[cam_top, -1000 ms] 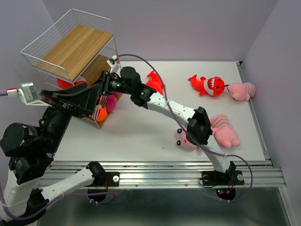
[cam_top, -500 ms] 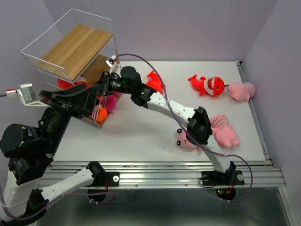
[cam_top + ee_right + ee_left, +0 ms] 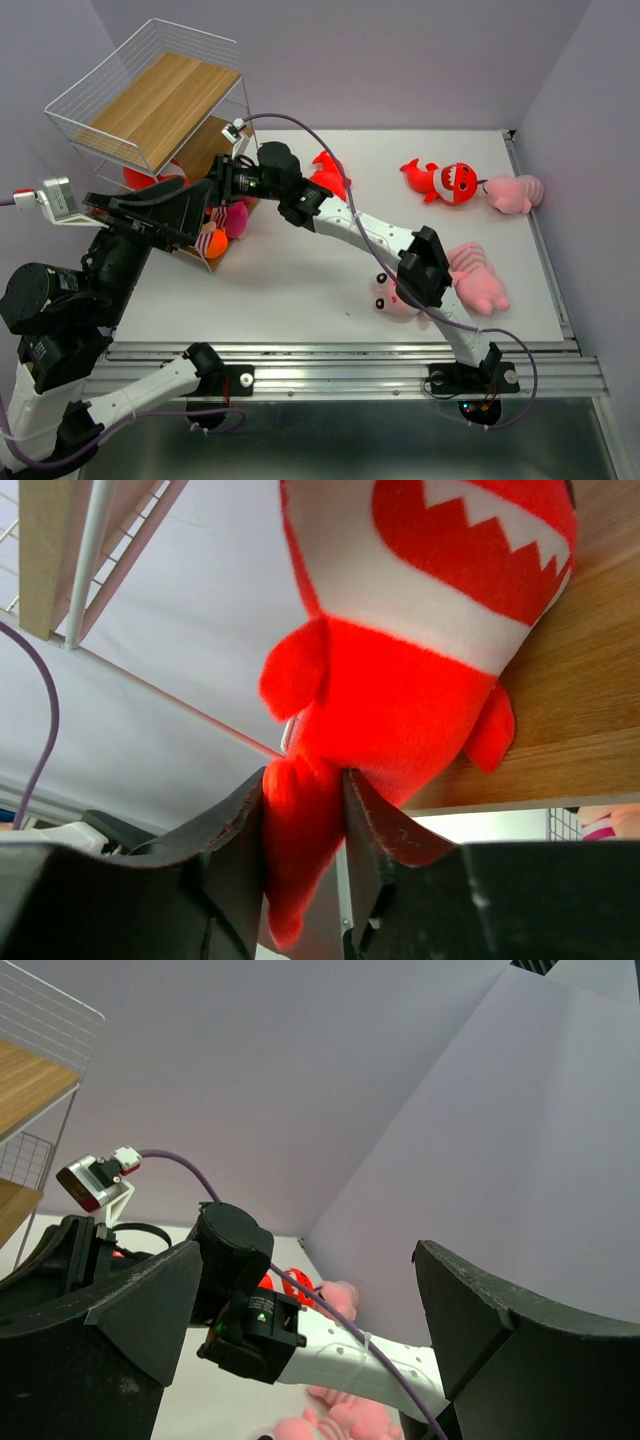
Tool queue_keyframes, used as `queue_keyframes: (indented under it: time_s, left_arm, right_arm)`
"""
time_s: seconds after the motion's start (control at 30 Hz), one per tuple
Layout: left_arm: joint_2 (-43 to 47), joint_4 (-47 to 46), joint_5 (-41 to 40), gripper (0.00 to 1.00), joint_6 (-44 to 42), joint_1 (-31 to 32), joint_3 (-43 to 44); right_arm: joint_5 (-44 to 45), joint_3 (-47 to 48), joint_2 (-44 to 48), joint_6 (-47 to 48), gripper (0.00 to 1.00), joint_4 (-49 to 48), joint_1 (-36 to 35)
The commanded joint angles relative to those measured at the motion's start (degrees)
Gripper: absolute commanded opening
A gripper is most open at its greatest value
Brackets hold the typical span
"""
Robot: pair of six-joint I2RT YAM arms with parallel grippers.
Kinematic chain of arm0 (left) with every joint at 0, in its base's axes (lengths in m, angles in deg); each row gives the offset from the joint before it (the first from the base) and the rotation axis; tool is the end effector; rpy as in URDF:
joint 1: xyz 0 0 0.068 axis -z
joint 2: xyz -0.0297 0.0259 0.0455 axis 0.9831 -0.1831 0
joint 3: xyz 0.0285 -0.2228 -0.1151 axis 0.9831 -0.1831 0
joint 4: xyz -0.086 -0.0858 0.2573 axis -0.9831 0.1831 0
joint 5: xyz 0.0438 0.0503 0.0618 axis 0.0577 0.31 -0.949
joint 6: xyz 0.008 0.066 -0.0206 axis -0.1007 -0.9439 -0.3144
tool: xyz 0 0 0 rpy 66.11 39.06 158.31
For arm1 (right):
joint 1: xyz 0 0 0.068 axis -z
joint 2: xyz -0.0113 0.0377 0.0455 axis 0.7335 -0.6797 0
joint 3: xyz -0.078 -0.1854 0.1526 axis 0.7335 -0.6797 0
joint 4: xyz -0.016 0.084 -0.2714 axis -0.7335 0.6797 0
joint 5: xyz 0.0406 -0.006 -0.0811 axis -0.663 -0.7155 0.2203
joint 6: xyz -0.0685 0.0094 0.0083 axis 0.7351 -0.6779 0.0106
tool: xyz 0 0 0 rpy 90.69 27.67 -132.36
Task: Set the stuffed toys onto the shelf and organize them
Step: Place the stuffed toy onto shelf, then grab a stuffed toy with the right arm
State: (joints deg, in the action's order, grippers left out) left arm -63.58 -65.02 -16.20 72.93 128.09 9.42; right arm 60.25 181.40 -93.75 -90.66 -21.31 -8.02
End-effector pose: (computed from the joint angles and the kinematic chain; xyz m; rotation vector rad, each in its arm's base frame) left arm 0.0696 -0.0489 0.5477 -0.0862 1.1387 -0.9319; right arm 0.3087 0.4925 0.3451 -0.5696 1.6900 1.7895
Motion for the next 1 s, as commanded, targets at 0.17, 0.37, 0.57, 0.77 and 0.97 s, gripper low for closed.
queue_keyframes:
  time_s: [0.17, 0.37, 0.57, 0.77, 0.97]
  left_arm:
    - [0.84, -1.51, -0.84, 0.99, -0.26, 0.05, -0.47]
    - [0.75, -1.51, -0.84, 0.99, -0.09, 0.05, -0.47]
    - [0.66, -1.42, -0.84, 0.99, -0.17, 0.05, -0.29]
    - [0.57, -1.16, -0.93, 0.99, -0.17, 0.05, -0.12]
    - [0.22, -1.07, -0.85, 0.99, -0.17, 0.05, 0.06]
  right_arm:
    - [-1.72, -0.56, 4.34, 2.36, 0.62, -4.4, -0.17]
    - [-1.73, -1.18, 4.95, 3.06, 0.83, -4.31, -0.17]
    - [-1.99, -1.62, 5.66, 4.11, 0.91, -4.22, 0.35]
    - [-2.08, -1.88, 7.15, 6.92, 0.96, -2.38, 0.97]
    - [-3.74, -4.69, 10.74, 14.82, 1.0, 2.53, 3.34]
